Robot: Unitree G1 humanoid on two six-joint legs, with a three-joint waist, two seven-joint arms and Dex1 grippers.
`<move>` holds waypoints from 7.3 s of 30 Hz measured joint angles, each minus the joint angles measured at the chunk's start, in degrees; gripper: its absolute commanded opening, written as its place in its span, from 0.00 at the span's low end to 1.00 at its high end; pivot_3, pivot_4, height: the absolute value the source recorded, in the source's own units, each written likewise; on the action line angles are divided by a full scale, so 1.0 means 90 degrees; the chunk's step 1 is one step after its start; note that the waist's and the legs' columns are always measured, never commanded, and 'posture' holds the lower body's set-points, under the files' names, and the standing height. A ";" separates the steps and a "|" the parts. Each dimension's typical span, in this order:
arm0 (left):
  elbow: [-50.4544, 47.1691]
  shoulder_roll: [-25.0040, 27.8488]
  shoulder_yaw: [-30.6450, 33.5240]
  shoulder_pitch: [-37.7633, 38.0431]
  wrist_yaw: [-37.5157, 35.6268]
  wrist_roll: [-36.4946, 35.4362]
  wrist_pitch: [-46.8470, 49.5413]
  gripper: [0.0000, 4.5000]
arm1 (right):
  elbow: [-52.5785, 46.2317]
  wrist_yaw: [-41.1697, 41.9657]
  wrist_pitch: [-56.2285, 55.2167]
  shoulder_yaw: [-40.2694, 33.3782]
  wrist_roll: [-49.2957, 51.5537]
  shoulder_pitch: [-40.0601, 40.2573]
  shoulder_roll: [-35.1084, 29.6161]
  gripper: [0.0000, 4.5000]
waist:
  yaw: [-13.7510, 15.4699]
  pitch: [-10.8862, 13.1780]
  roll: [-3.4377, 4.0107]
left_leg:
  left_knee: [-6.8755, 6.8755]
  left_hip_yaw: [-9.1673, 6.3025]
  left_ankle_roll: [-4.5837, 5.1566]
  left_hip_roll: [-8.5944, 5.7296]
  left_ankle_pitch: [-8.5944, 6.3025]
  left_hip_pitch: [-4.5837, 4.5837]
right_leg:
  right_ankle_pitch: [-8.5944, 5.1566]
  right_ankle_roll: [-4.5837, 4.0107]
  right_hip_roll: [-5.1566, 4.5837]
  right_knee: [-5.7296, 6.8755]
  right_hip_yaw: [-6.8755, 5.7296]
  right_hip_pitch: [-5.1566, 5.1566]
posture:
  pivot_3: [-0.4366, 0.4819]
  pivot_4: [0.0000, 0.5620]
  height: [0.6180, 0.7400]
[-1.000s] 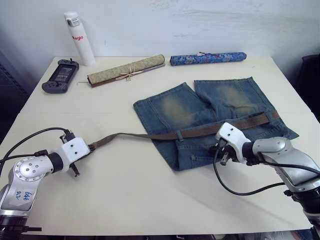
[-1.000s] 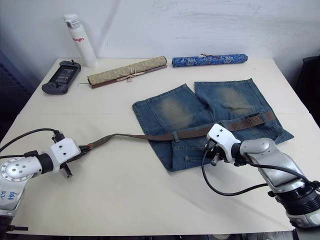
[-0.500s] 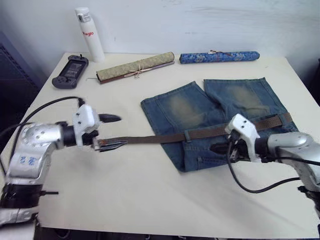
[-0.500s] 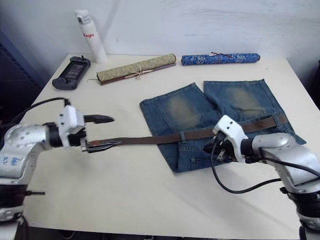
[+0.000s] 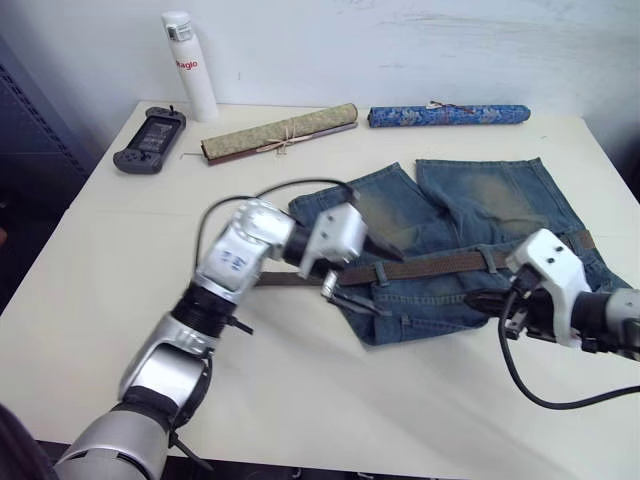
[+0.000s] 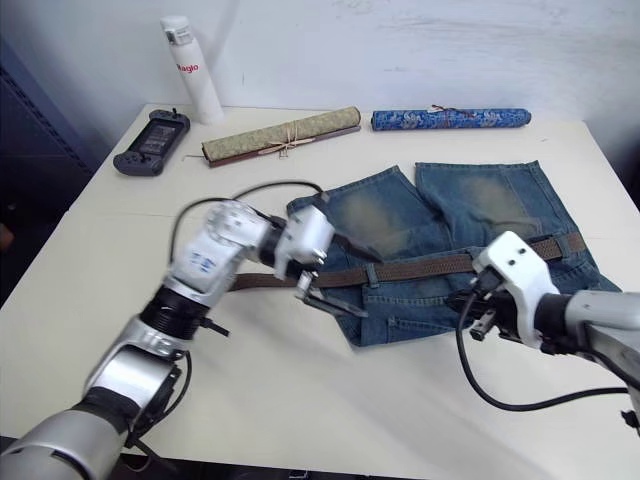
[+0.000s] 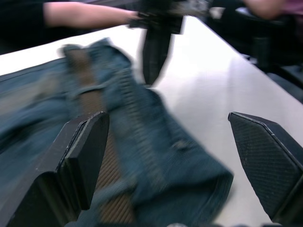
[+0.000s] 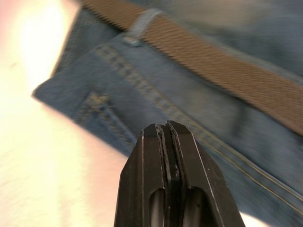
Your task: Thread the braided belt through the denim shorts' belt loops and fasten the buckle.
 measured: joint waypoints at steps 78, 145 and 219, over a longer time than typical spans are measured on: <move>0.2328 0.2587 0.3700 -0.0234 0.1700 -0.1649 0.4437 1.00 | 0.3364 -0.0053 -0.1409 0.0890 0.0331 -0.1884 0.0189 0.98 | -0.0132 0.0024 0.0001 | 0.0011 -0.0010 0.0023 -0.0018 0.0010 -0.0035 | 0.0019 0.0033 -0.0014 0.0020 -0.0002 -0.0026 | 0.48 0.27 0.56; 0.4024 0.2112 0.3079 -0.0801 0.1385 -0.0402 0.4470 0.79 | 0.3628 0.0883 -0.2119 0.1518 0.0370 -0.1764 0.1133 0.00 | -0.0119 0.0041 -0.0033 | 0.0017 0.0023 0.0017 -0.0039 0.0025 -0.0071 | 0.0020 0.0036 -0.0035 0.0079 0.0015 -0.0091 | 0.48 0.27 0.56; -0.1781 0.5507 0.3077 0.6044 -0.1299 -0.2452 0.1694 0.99 | 0.6617 -0.0774 -1.7710 0.0539 -0.4752 0.6087 0.0676 1.00 | -0.0140 0.0038 -0.0023 | -0.0013 0.0025 -0.0029 0.0002 -0.0064 0.0115 | -0.0065 -0.0057 -0.0013 0.0088 0.0049 0.0035 | 0.48 0.27 0.56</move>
